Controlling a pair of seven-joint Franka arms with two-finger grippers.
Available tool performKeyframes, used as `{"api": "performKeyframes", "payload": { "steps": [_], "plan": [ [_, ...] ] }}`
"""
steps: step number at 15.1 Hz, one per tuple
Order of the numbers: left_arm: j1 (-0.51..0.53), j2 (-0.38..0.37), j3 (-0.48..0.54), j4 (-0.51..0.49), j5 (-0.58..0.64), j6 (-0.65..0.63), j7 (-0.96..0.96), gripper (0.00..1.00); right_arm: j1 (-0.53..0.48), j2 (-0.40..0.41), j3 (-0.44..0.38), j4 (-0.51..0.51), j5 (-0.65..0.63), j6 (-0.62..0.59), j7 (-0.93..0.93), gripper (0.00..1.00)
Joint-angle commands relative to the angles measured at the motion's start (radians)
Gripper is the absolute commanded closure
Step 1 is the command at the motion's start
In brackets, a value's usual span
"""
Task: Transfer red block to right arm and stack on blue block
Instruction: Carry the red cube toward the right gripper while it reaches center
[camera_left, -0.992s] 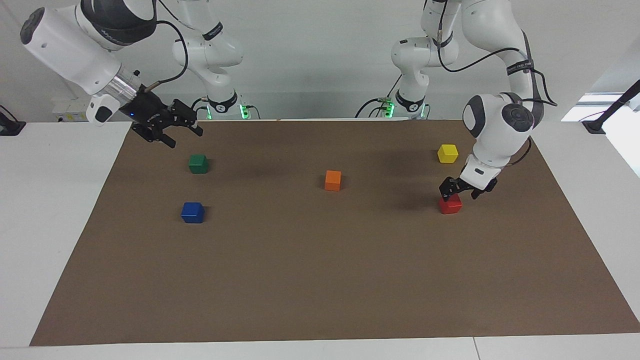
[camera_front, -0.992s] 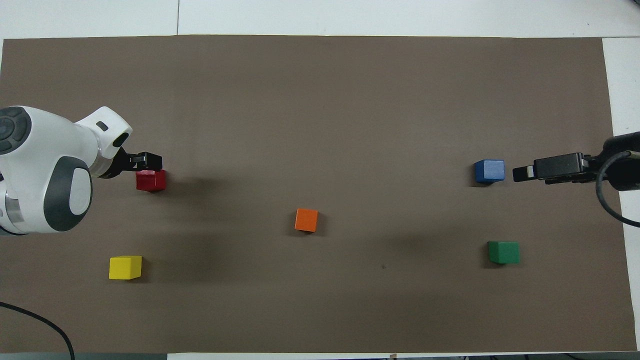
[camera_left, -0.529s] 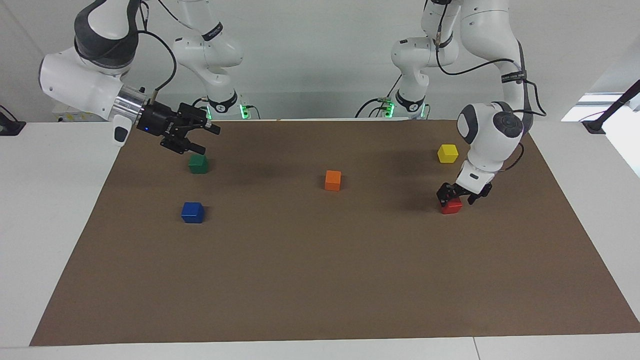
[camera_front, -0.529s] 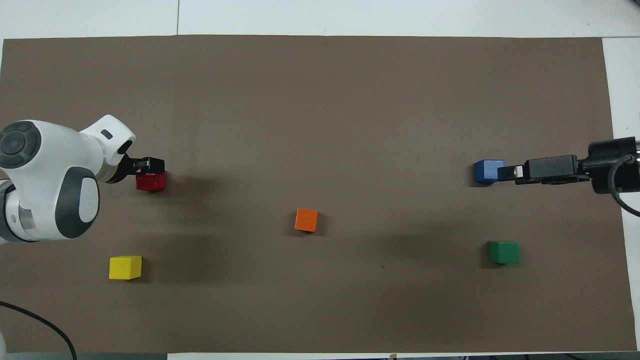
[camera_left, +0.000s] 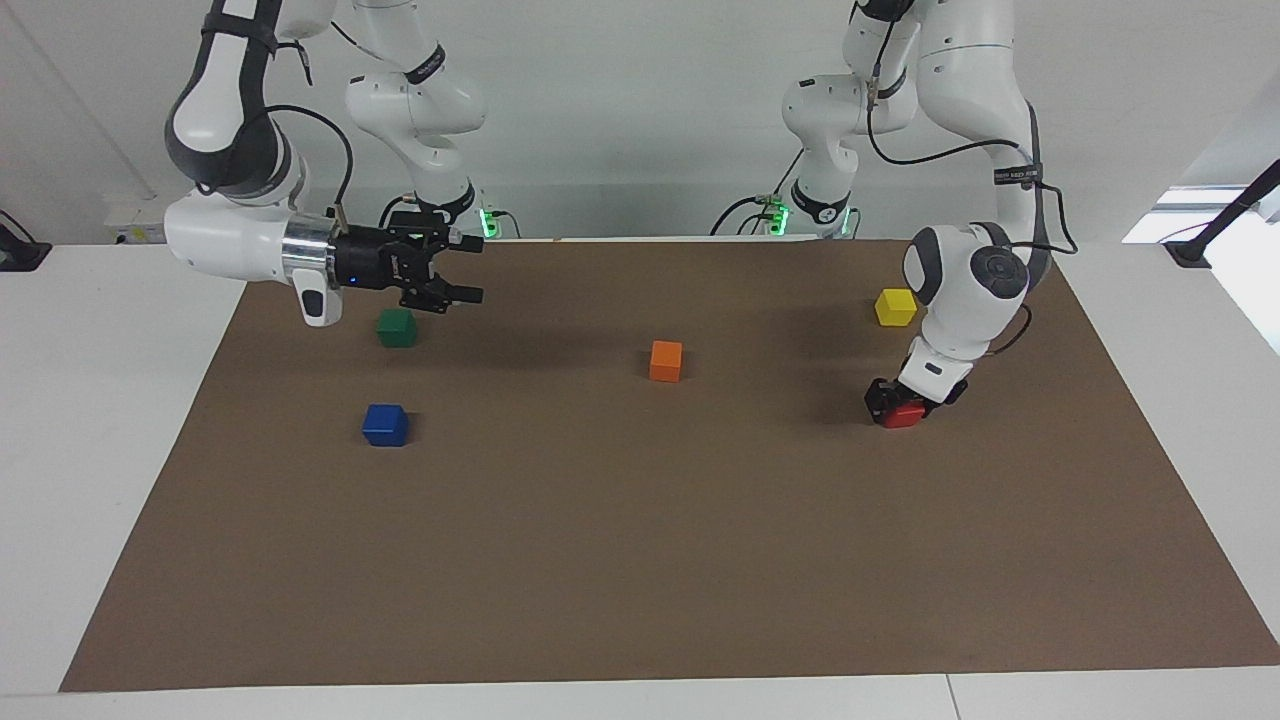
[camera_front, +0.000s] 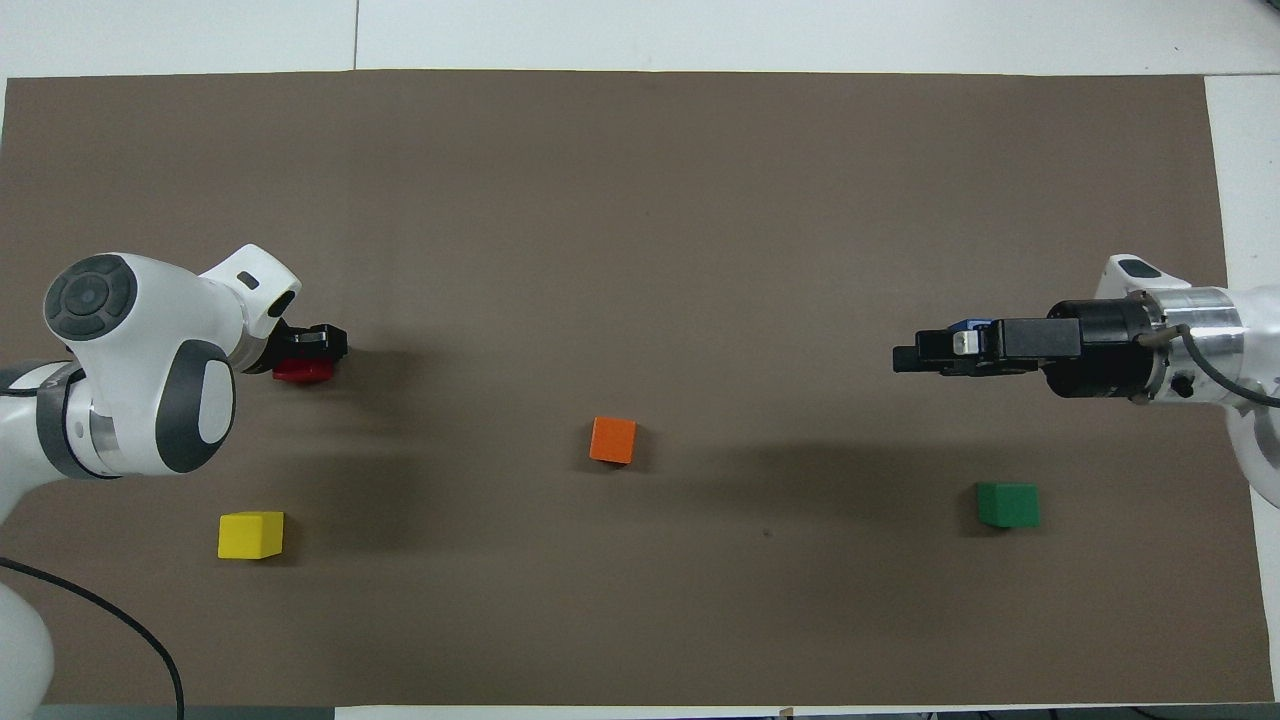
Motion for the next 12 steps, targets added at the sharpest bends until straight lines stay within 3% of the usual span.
{"api": "performKeyframes", "payload": {
  "steps": [1, 4, 8, 10, 12],
  "plan": [
    [-0.022, 0.004, 0.020, 0.086, -0.008, -0.141, -0.043, 1.00, 0.028, 0.009, 0.002, -0.045, 0.150, -0.081, -0.033, 0.00],
    [-0.025, 0.000, 0.020, 0.208, -0.014, -0.343, -0.202, 1.00, 0.049, 0.078, 0.002, -0.057, 0.260, -0.224, -0.068, 0.00],
    [-0.058, -0.011, -0.002, 0.382, -0.086, -0.630, -0.473, 1.00, 0.086, 0.237, 0.004, -0.057, 0.368, -0.414, -0.198, 0.00],
    [-0.058, -0.064, -0.003, 0.434, -0.171, -0.701, -0.594, 1.00, 0.120, 0.271, 0.005, -0.060, 0.438, -0.480, -0.205, 0.00],
    [-0.047, -0.127, -0.003, 0.425, -0.274, -0.727, -0.741, 1.00, 0.162, 0.315, 0.007, -0.060, 0.526, -0.535, -0.205, 0.00]
  ]
}}
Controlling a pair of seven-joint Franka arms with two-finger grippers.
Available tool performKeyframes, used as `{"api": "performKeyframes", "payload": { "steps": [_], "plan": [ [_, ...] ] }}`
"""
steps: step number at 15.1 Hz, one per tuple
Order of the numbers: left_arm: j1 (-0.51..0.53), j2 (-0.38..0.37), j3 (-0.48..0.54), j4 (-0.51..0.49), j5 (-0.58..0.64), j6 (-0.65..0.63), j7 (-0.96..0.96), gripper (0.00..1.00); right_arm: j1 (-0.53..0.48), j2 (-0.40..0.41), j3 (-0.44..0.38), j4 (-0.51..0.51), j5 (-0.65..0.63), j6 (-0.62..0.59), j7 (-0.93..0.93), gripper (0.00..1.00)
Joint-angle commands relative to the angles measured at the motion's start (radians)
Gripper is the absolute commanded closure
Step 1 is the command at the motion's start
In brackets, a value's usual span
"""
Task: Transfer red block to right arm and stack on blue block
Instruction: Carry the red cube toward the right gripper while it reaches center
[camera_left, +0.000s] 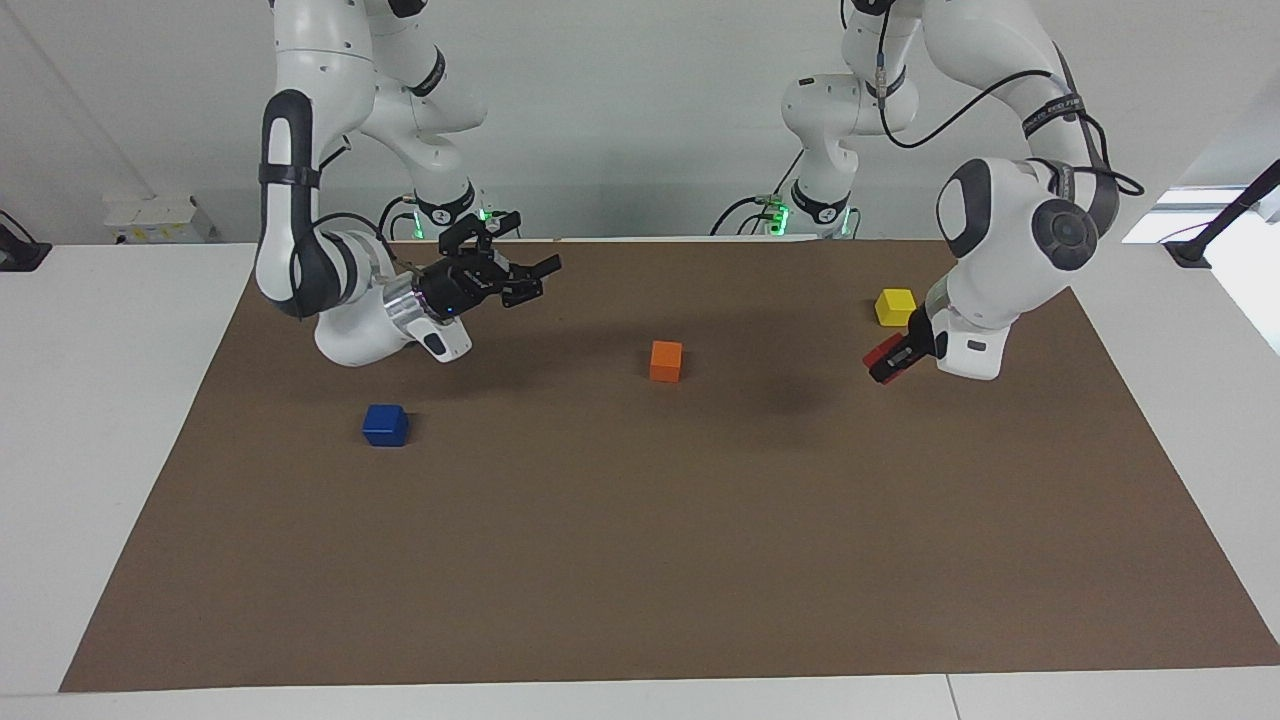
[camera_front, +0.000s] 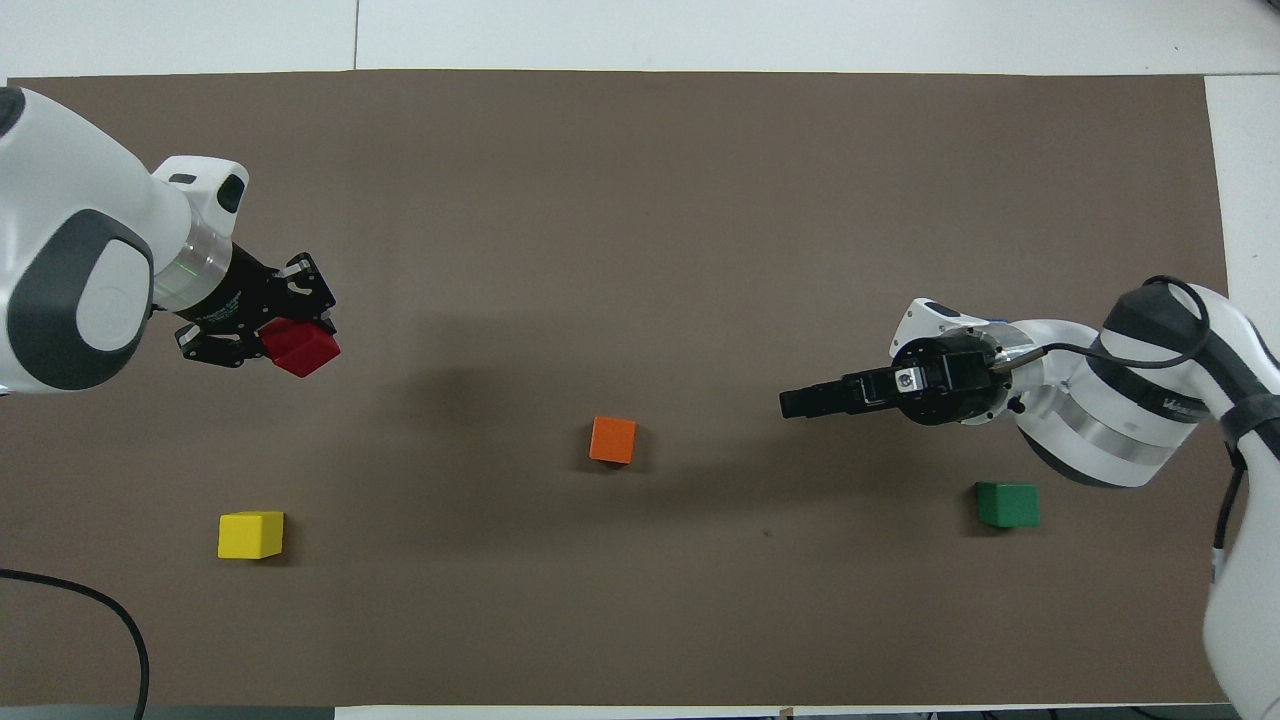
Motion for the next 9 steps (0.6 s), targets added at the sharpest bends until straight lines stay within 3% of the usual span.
{"api": "performKeyframes", "payload": {
  "steps": [1, 5, 9],
  "plan": [
    [0.006, -0.093, 0.009, -0.005, -0.122, -0.072, -0.207, 1.00, 0.068, 0.064, 0.003, 0.002, 0.132, -0.092, -0.015, 0.00],
    [-0.024, -0.169, 0.001, -0.020, -0.214, -0.143, -0.482, 1.00, 0.171, 0.115, 0.028, -0.016, 0.309, -0.140, -0.012, 0.00],
    [-0.080, -0.183, -0.008, -0.057, -0.369, -0.060, -0.870, 1.00, 0.210, 0.148, 0.075, -0.015, 0.456, -0.169, -0.013, 0.00]
  ]
}}
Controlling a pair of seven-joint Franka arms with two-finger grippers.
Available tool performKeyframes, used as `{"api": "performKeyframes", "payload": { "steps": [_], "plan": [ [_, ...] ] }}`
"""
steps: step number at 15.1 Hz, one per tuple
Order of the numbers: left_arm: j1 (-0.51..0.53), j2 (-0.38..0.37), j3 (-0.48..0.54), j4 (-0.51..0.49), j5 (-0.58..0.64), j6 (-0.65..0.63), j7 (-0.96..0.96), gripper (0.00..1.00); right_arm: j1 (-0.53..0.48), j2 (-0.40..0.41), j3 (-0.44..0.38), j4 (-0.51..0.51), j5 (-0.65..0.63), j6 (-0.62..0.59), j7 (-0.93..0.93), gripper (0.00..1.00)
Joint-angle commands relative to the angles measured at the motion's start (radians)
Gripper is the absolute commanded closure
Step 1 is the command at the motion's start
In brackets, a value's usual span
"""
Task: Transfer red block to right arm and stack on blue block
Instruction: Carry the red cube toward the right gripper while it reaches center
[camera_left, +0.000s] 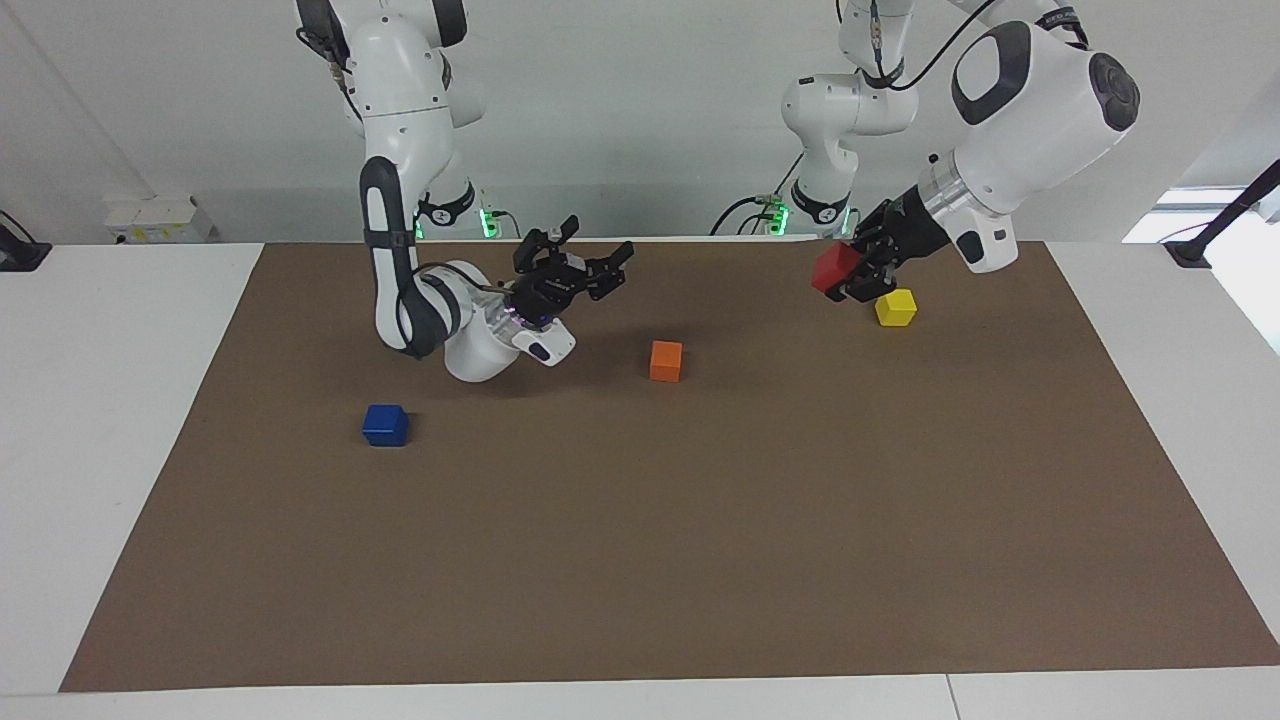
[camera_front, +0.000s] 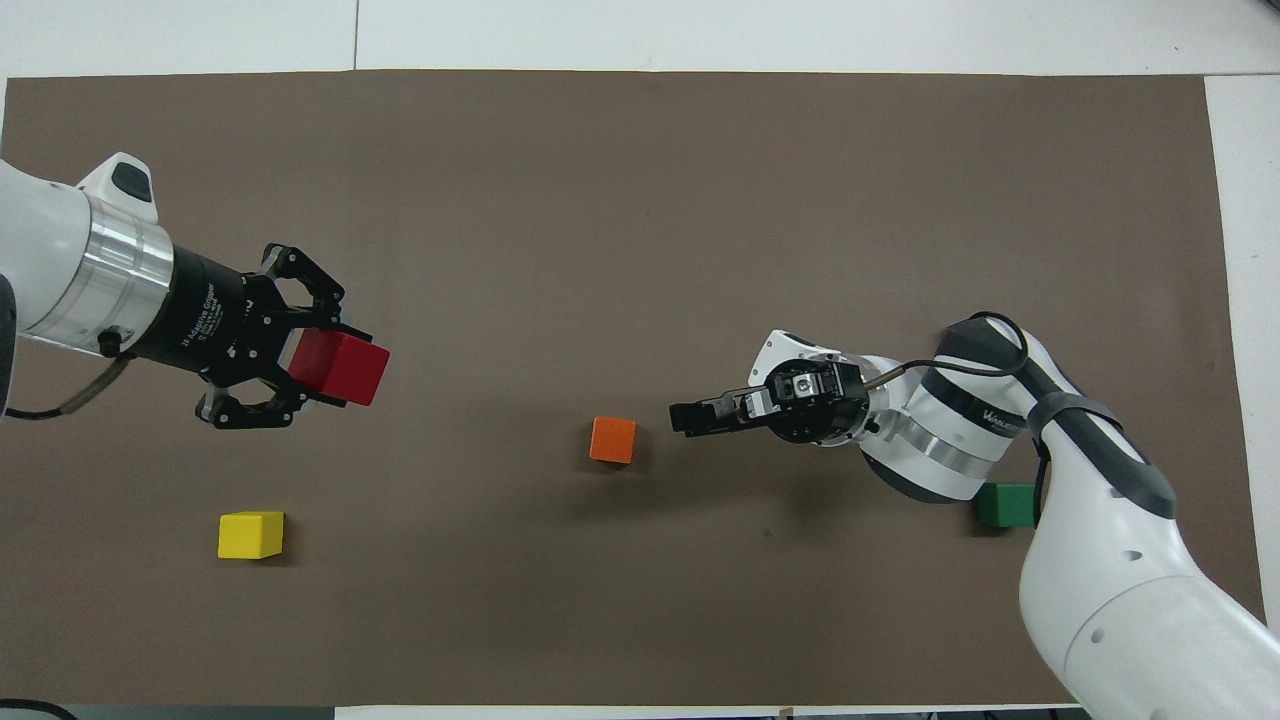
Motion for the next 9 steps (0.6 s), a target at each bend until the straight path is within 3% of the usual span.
{"api": "performKeyframes", "payload": {
  "steps": [1, 5, 9],
  "plan": [
    [-0.059, -0.032, 0.006, -0.072, -0.086, 0.103, -0.222, 1.00, 0.016, 0.014, 0.008, -0.007, 0.066, -0.038, -0.016, 0.00],
    [-0.186, -0.089, 0.008, -0.182, -0.092, 0.286, -0.412, 1.00, 0.037, 0.045, 0.012, -0.003, 0.096, -0.046, -0.021, 0.00],
    [-0.263, -0.119, 0.008, -0.216, -0.091, 0.312, -0.494, 1.00, 0.045, 0.088, 0.009, 0.011, 0.089, -0.019, -0.044, 0.00]
  ]
}}
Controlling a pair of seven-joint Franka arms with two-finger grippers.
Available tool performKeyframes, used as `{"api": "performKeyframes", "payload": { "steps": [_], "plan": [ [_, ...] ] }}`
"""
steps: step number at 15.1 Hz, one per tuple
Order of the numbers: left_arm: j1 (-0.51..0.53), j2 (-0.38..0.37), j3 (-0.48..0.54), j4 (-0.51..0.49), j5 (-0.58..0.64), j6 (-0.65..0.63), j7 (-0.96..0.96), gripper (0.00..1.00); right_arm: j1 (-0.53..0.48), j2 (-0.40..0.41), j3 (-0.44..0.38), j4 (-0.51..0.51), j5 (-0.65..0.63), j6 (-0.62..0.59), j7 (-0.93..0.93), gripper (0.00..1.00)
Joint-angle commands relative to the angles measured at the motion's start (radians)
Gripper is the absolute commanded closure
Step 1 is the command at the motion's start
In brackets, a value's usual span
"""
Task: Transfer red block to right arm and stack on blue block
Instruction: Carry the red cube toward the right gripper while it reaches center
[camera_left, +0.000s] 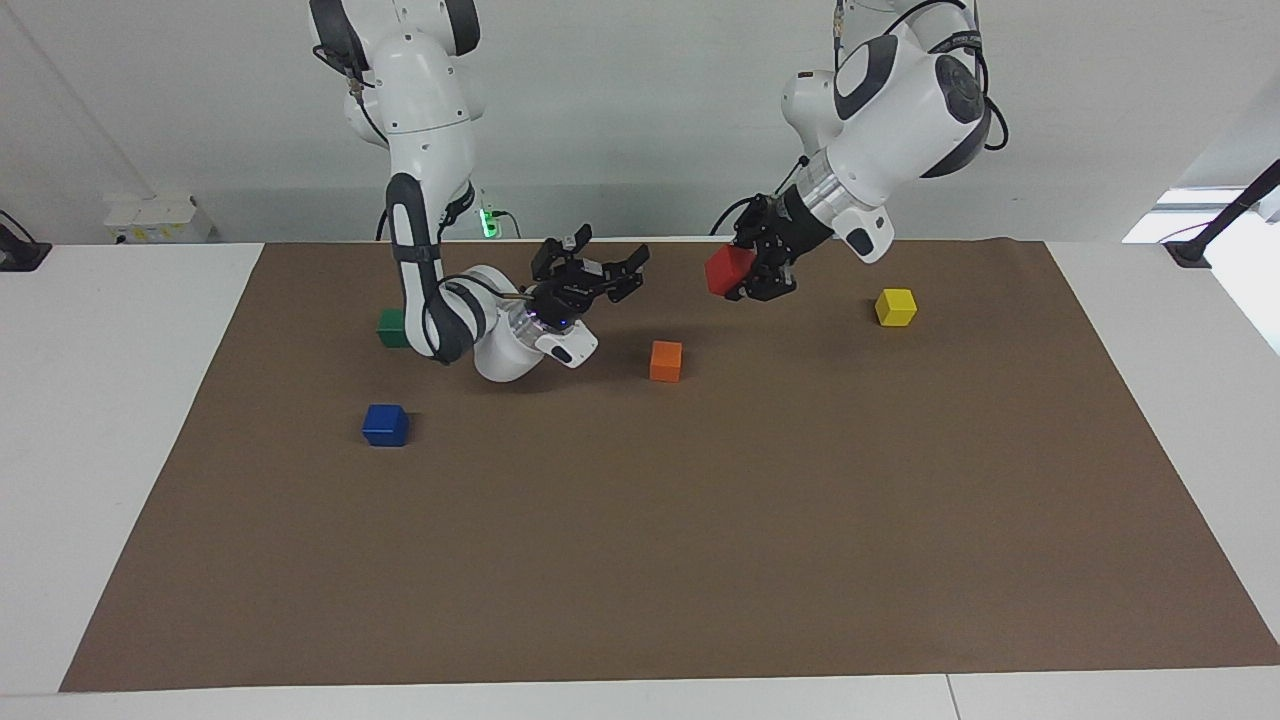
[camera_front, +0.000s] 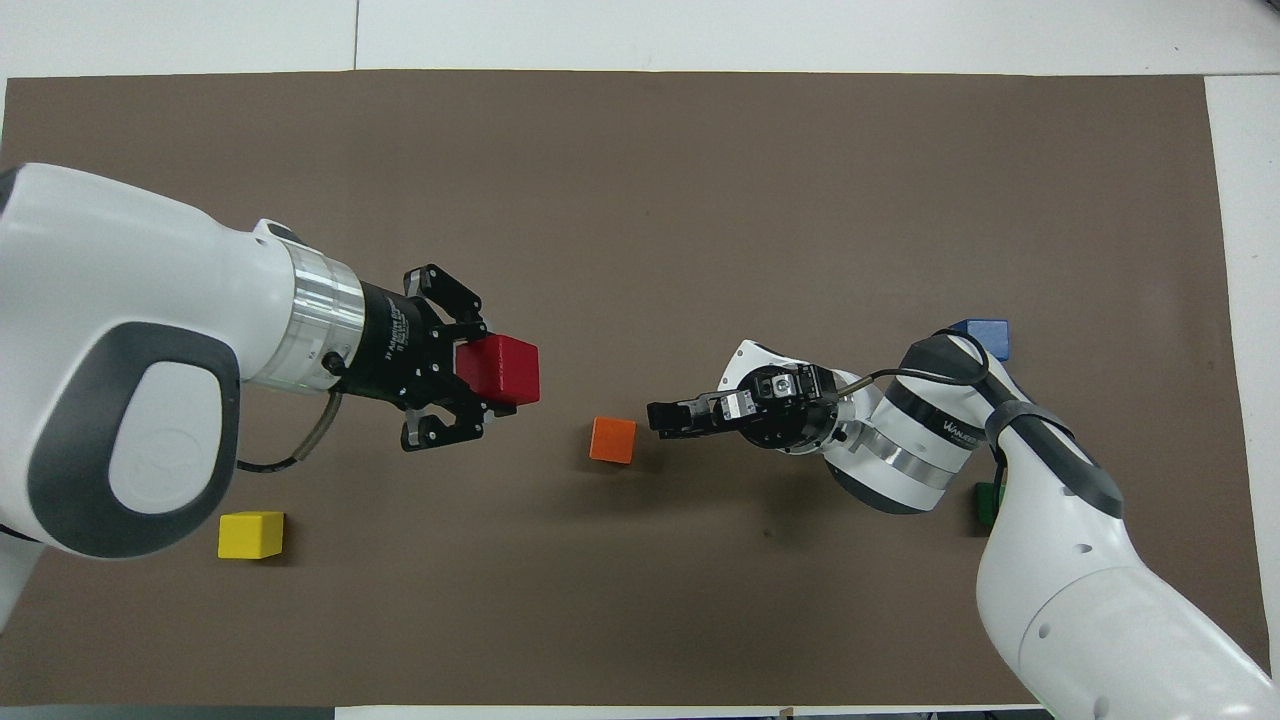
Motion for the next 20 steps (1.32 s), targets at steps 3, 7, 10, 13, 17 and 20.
{"api": "performKeyframes", "payload": {
  "steps": [3, 7, 10, 13, 17, 20],
  "plan": [
    [-0.034, -0.069, 0.017, -0.052, -0.024, 0.033, -0.043, 1.00, 0.005, 0.035, -0.002, 0.012, -0.007, 0.077, -0.065, 0.00],
    [-0.099, -0.071, 0.009, -0.088, -0.023, 0.189, -0.141, 1.00, 0.008, 0.037, 0.000, 0.026, -0.012, 0.121, -0.087, 0.00],
    [-0.137, -0.080, 0.006, -0.121, -0.023, 0.258, -0.149, 1.00, 0.039, 0.038, 0.000, 0.043, -0.007, 0.186, -0.128, 0.00],
    [-0.182, -0.091, 0.000, -0.155, -0.023, 0.319, -0.149, 1.00, 0.042, 0.038, 0.001, 0.049, -0.007, 0.203, -0.135, 0.00],
    [-0.206, -0.091, 0.000, -0.204, -0.023, 0.398, -0.151, 1.00, 0.074, 0.038, 0.020, 0.049, 0.028, 0.200, -0.135, 0.00],
    [-0.206, -0.091, 0.000, -0.204, -0.023, 0.396, -0.151, 1.00, 0.076, 0.040, 0.020, 0.049, 0.029, 0.198, -0.135, 0.05]
  ]
}}
